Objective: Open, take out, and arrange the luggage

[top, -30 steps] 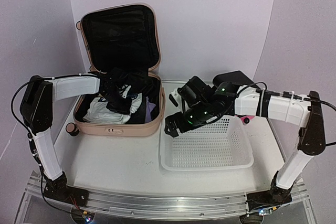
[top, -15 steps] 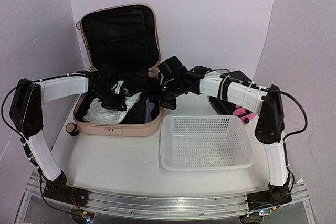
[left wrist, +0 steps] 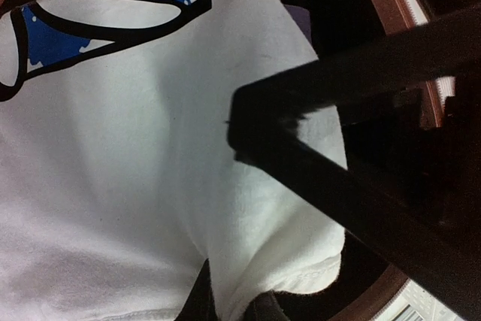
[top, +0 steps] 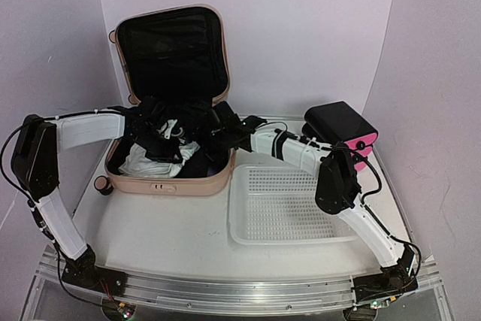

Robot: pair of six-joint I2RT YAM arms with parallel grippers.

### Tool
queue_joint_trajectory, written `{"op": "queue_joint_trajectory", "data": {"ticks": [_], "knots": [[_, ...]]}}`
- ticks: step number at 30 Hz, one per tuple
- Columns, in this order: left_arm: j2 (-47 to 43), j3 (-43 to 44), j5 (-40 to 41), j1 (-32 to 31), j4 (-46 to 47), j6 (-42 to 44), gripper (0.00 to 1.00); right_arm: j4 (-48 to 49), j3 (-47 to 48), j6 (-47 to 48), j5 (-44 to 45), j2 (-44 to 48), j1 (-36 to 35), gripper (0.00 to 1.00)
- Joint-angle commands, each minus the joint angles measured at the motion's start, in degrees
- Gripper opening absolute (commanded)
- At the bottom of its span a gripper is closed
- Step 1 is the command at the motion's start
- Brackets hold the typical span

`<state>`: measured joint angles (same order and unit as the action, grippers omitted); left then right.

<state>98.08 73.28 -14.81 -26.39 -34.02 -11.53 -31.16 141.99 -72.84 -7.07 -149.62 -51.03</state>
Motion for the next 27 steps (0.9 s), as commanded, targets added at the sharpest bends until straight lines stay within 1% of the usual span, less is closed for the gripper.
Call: {"op": "queue_joint_trajectory", "data": {"ticks": [1, 4, 5, 7, 9, 13, 16, 18, 22, 27], "knots": [[-4.11, -0.41, -2.89, 0.03, 2.61, 0.24, 0.0, 4.58, 5.12, -11.39, 0.17, -2.83, 0.12, 0.87], [-3.96, -0.29, -3.93, 0.03, 2.9, 0.28, 0.0, 6.48, 5.47, -15.12, -0.05, -3.88, -0.18, 0.85], [-3.7, -0.1, -4.43, 0.03, 2.97, 0.2, 0.0, 7.53, 5.43, -16.01, -0.47, -4.3, -0.35, 0.81], [-3.33, 0.2, -5.16, 0.01, 3.05, -0.02, 0.0, 8.89, 5.41, -16.62, -1.17, -4.61, -0.6, 0.77], [-3.2, 0.28, -5.23, 0.04, 3.2, -0.21, 0.0, 9.09, 4.98, -15.85, -1.23, -4.23, -0.89, 0.76], [-3.21, 0.25, -5.08, 0.03, 3.25, -0.16, 0.0, 8.12, 1.99, -9.97, 0.27, -0.84, -0.73, 0.79], [-3.7, 0.03, -4.3, 0.03, 3.17, 0.01, 0.0, 3.37, 0.06, -2.57, 3.52, 3.46, -0.82, 0.84], [-4.1, -0.06, -4.39, 0.03, 3.23, 0.02, 0.0, 3.59, -3.28, -2.7, 3.9, 5.28, -0.68, 0.85], [-4.21, 0.03, -5.1, 0.02, 3.2, -0.07, 0.0, 4.38, 0.0, -7.07, 0.31, 2.12, -0.8, 0.8], [-4.27, -0.31, -5.57, 0.03, 3.14, -0.17, 0.0, 7.96, 4.46, -12.38, -1.54, -3.13, -1.44, 0.67]]}}
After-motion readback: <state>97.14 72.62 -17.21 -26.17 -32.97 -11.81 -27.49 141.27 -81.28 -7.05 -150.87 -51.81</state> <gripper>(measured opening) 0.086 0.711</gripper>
